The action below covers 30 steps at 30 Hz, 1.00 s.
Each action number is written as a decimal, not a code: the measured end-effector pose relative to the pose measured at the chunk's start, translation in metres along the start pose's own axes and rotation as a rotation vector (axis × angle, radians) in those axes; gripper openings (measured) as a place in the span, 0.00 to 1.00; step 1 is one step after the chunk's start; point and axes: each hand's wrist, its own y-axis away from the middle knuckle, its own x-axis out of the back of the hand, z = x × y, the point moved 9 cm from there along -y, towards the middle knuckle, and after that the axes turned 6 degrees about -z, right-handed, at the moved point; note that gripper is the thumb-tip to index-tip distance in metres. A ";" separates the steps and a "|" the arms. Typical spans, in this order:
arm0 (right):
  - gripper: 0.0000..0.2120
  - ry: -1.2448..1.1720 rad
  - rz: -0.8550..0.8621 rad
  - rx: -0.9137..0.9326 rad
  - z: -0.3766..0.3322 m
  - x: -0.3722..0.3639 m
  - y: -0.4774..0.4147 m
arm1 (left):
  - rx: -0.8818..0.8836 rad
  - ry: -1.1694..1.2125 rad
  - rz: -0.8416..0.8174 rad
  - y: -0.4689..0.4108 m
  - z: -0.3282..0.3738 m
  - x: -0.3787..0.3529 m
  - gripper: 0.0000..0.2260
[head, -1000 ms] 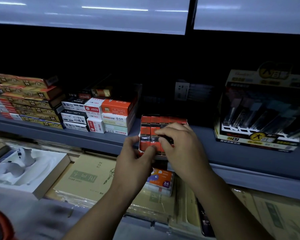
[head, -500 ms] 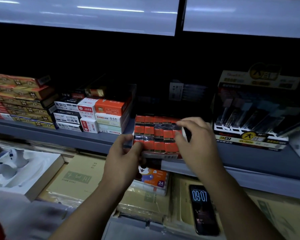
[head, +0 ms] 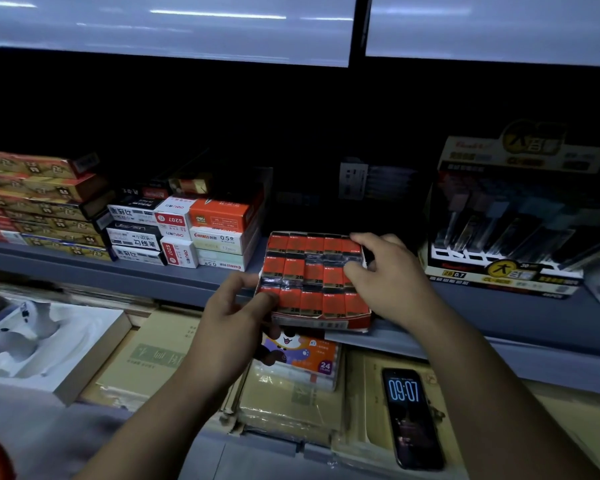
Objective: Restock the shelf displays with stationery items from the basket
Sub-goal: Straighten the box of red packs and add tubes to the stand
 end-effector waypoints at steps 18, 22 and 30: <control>0.17 -0.226 0.097 0.052 -0.004 0.019 0.006 | -0.024 -0.046 0.057 0.005 -0.003 -0.001 0.04; 0.10 -0.289 0.181 0.110 -0.007 0.027 0.009 | -0.019 -0.045 0.061 0.005 -0.003 -0.001 0.05; 0.05 -0.101 0.277 0.201 -0.011 0.029 0.018 | -0.016 -0.088 0.067 0.006 -0.002 0.001 0.05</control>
